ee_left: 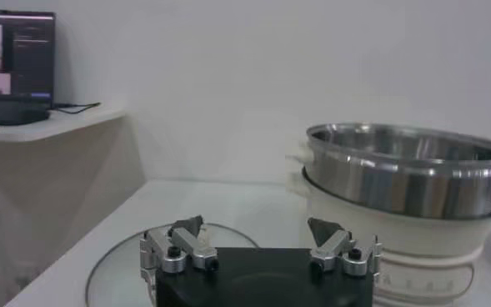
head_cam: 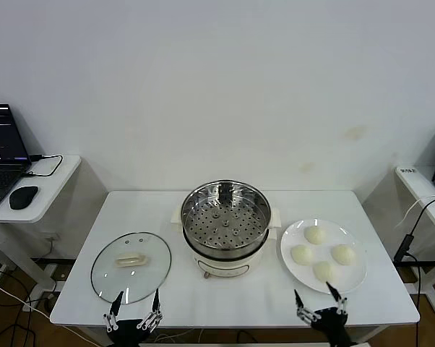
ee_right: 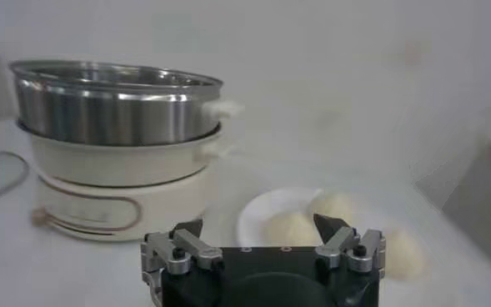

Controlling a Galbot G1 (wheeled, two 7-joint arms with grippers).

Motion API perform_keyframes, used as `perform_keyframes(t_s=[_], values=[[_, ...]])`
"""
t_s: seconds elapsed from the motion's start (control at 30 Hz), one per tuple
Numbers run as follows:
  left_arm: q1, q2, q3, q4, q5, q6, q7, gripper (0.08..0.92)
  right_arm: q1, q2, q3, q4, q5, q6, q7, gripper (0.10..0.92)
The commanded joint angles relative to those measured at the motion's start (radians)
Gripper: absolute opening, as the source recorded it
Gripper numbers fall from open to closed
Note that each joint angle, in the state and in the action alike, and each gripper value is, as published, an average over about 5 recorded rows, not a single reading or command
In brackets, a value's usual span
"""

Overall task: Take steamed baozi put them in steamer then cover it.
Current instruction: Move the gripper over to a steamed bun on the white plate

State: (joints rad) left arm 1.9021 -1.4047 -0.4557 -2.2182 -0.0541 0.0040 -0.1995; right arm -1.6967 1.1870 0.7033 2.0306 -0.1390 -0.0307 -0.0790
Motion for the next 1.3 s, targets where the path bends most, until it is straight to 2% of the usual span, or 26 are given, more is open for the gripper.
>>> perform_keyframes(t_s=[0.03,0.3,0.57,0.73,1.0,1.3], values=[[-0.029,0.014,-0.03,0.003,0.051,0.051,0.025,0.823,0.198,-0.176,0.08,-0.081,-0.338,-0.029,-0.074,0.823],[-0.032,0.01,-0.016,0.033,0.091,0.039,0.034,0.823,0.396,-0.389,-0.004,-0.192,-0.407,-0.074,-0.282,0.823],[-0.036,0.006,-0.016,0.044,0.103,0.037,0.039,0.823,0.675,-0.604,-0.26,-0.349,-0.389,-0.134,-0.494,0.823],[-0.037,0.007,-0.018,0.05,0.106,0.039,0.038,0.823,0.903,-0.683,-0.502,-0.442,-0.307,-0.169,-0.639,0.823],[-0.041,0.009,-0.028,0.063,0.104,0.039,0.037,0.823,1.355,-0.705,-0.994,-0.634,-0.13,-0.147,-0.85,0.823],[-0.051,0.012,-0.049,0.068,0.095,0.045,0.039,0.823,1.574,-0.598,-1.242,-0.832,-0.168,-0.03,-0.994,0.823]])
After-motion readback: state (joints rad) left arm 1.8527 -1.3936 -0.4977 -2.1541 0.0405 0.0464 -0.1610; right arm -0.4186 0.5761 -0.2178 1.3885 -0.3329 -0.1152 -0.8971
